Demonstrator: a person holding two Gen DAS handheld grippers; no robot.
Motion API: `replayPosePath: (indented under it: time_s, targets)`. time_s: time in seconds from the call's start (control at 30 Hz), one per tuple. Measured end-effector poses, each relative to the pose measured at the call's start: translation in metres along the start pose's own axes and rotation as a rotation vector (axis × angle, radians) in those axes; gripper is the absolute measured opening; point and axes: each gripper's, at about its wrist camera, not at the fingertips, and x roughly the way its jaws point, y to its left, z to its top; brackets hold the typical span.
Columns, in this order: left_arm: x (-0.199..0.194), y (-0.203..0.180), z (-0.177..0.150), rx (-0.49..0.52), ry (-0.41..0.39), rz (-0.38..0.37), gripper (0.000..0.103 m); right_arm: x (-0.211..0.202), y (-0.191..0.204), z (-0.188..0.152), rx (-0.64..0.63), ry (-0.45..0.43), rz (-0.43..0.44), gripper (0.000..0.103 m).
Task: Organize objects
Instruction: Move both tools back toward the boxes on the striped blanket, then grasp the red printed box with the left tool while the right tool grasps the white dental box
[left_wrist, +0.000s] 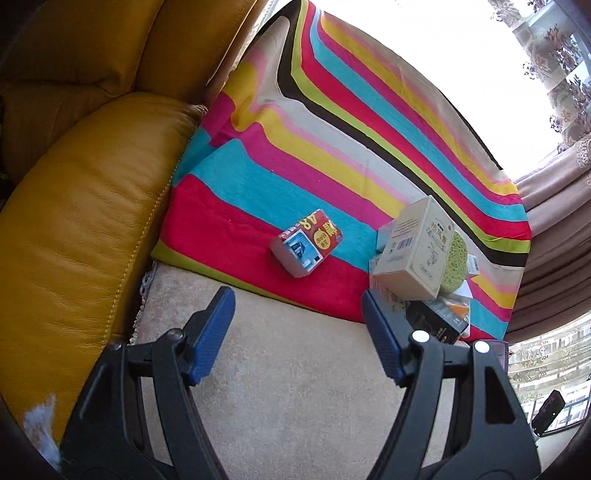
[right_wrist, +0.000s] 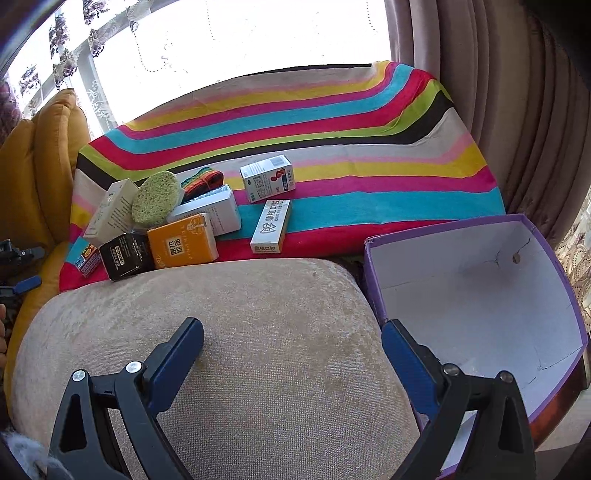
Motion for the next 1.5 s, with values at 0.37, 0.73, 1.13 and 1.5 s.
replayPosePath:
  time_s: [0.37,0.73,1.13,1.5]
  targets:
    - [0.075,-0.042,0.033,0.232,0.158,0.136,0.085,0.032,0.012,0.033,-0.019,0.06,0.004,0.098]
    - [0.097,-0.038,0.021,0.268,0.103,0.189,0.072,0.078,0.021,0.063,-0.073,0.116,-0.108,0.096]
    - [0.076,-0.03,0.01,0.237,0.007,0.148,0.047,0.119,0.037,0.082,-0.13,0.155,-0.205,0.08]
    - [0.057,-0.023,0.011,0.174,-0.119,0.131,0.047,0.141,0.043,0.085,-0.162,0.186,-0.23,0.07]
